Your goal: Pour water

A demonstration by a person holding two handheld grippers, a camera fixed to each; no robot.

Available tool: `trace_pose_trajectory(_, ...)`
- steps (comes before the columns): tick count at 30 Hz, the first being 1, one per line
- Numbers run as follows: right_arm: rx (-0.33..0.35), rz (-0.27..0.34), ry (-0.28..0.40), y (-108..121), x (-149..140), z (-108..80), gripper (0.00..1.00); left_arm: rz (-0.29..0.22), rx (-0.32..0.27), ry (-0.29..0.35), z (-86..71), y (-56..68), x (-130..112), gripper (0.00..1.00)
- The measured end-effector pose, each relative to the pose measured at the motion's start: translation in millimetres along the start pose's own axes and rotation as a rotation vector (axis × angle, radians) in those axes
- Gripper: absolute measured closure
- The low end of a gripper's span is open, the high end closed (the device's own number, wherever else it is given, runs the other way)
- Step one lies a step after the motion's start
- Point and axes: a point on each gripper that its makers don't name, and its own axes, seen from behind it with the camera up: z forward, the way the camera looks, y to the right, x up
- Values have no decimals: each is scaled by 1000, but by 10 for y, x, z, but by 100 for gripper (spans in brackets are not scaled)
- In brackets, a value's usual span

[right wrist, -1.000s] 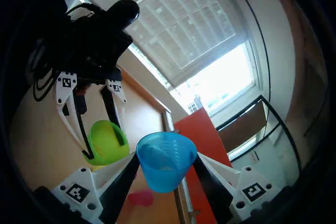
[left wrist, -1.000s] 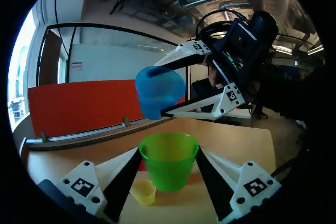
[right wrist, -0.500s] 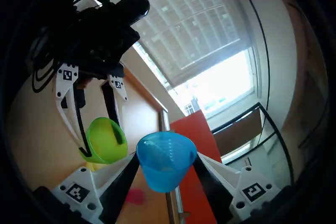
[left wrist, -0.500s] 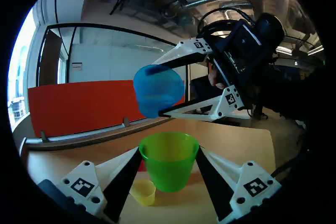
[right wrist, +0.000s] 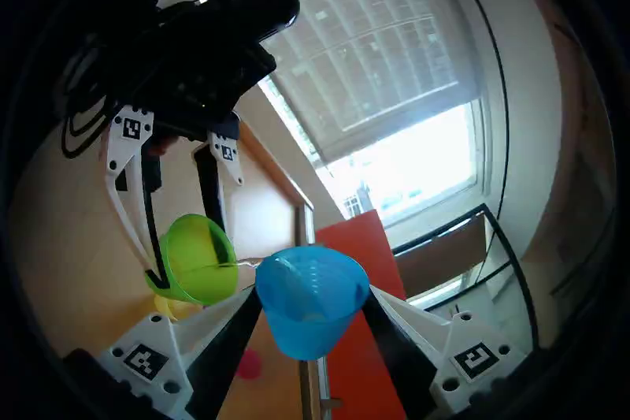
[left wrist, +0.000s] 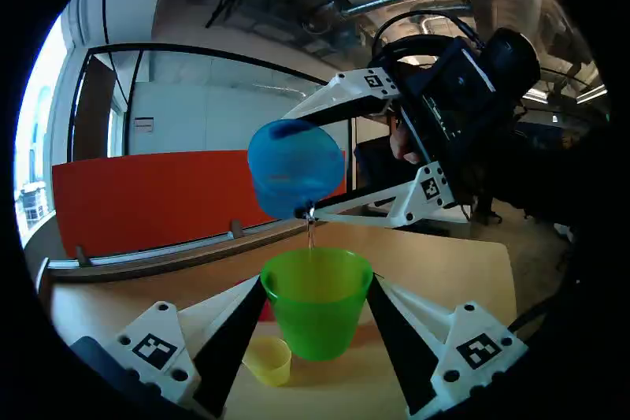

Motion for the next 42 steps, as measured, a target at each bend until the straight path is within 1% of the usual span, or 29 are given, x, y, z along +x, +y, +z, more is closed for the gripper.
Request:
trace_pose_trajectory(12,-4,-18,-5,37,-6,5,10,0,1,3,-2,-5,8,12)
trace_pose_trajectory(18,-3,-34,-6,36,11,6,10,0,1,5,-7,4,17,13)
trace_pose_trajectory(42,-6,-64,-5,38,84,41,10,1,-3,6,0,17,-8,13)
